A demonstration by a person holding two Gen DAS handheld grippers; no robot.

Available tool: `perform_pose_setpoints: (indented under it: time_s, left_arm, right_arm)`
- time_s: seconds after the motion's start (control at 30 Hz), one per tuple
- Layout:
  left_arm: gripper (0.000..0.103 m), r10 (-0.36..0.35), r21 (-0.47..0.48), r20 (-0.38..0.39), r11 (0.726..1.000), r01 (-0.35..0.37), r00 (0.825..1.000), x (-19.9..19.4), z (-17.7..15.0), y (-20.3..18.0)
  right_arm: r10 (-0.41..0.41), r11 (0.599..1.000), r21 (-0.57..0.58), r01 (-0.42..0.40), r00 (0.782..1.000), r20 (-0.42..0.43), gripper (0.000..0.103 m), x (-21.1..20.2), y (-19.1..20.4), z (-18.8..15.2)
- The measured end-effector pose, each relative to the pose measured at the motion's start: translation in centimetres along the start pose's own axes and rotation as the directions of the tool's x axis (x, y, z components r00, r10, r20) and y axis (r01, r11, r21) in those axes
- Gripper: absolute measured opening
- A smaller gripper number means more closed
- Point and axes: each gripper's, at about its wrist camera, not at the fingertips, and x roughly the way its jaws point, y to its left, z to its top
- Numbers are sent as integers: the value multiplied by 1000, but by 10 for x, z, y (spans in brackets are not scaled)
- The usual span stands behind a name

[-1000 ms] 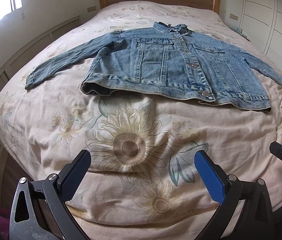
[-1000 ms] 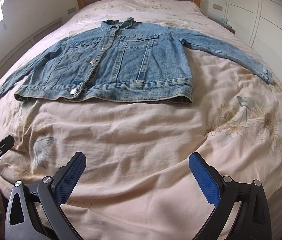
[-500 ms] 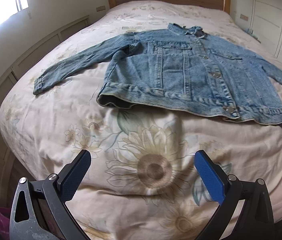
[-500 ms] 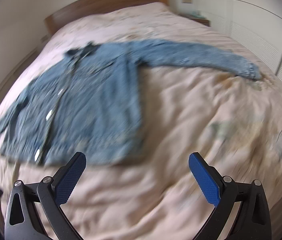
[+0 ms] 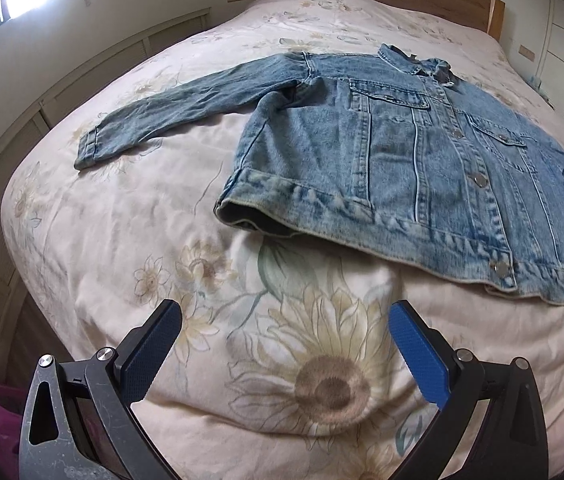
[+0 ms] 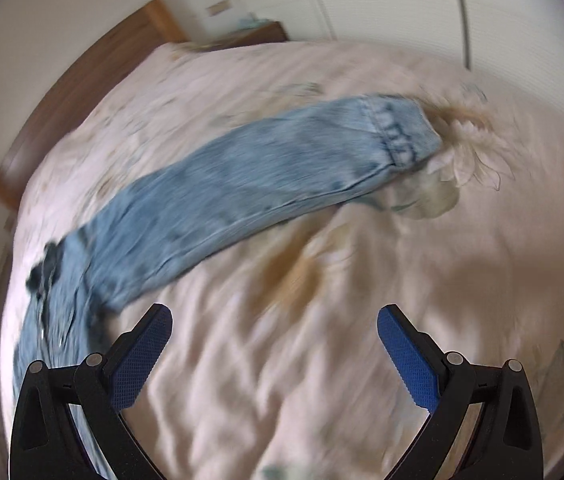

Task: Fold large clothes
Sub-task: 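Grasp the cuff of a denim jacket sleeve with the right tool, then carry the held sleeve across the jacket body and open the right tool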

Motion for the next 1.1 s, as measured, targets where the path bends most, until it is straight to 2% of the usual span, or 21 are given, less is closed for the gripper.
perform_pose_setpoints:
  time_s: [0.13, 0.3, 0.37, 0.43, 0.53, 0.6, 0.67, 0.77, 0.83, 0.9, 1.0, 1.1]
  left_arm:
    - [102, 10, 2, -11, 1000, -10, 1000, 10, 8, -4]
    - [102, -11, -5, -44, 1000, 11, 999, 22, 11, -7]
    - [102, -4, -5, -54, 1000, 4, 999, 25, 13, -8]
    - [102, -5, -8, -69, 1000, 5, 998, 30, 14, -7]
    - [102, -5, -18, -80, 1000, 4, 997, 34, 15, -6]
    - [102, -13, -27, -90, 1000, 11, 996, 37, 15, -5]
    - [102, -20, -39, -92, 999, 16, 996, 38, 16, -4]
    - [102, -29, -50, -76, 998, 25, 997, 36, 18, -4]
    - [102, -41, -60, -63, 997, 38, 997, 34, 20, -4]
    - [102, -57, -74, -57, 996, 52, 997, 34, 23, -3]
    - [101, -86, -89, -67, 993, 80, 994, 37, 26, -1]
    - [101, -108, -85, -78, 991, 101, 991, 39, 27, 0]
  right_arm:
    - [35, 994, 108, -33, 999, -10, 97, 21, -24, 20]
    - [48, 987, 152, -50, 999, 17, 96, 32, -36, 41]
    - [69, 979, 190, -74, 997, 31, 93, 38, -43, 53]
    - [85, 961, 259, -96, 995, 53, 74, 42, -56, 64]
    - [121, 923, 358, -143, 989, 84, 59, 48, -77, 74]
    - [144, 895, 411, -173, 984, 100, 52, 52, -89, 80]
    - [175, 865, 457, -206, 978, 111, 50, 57, -98, 84]
    - [184, 856, 469, -216, 976, 115, 40, 57, -100, 92]
    - [189, 863, 455, -220, 975, 115, 24, 55, -95, 99]
    - [196, 870, 437, -227, 974, 115, 14, 54, -87, 104]
    - [201, 890, 393, -230, 973, 113, 8, 47, -71, 110]
    - [200, 917, 331, -224, 974, 105, 8, 41, -44, 118]
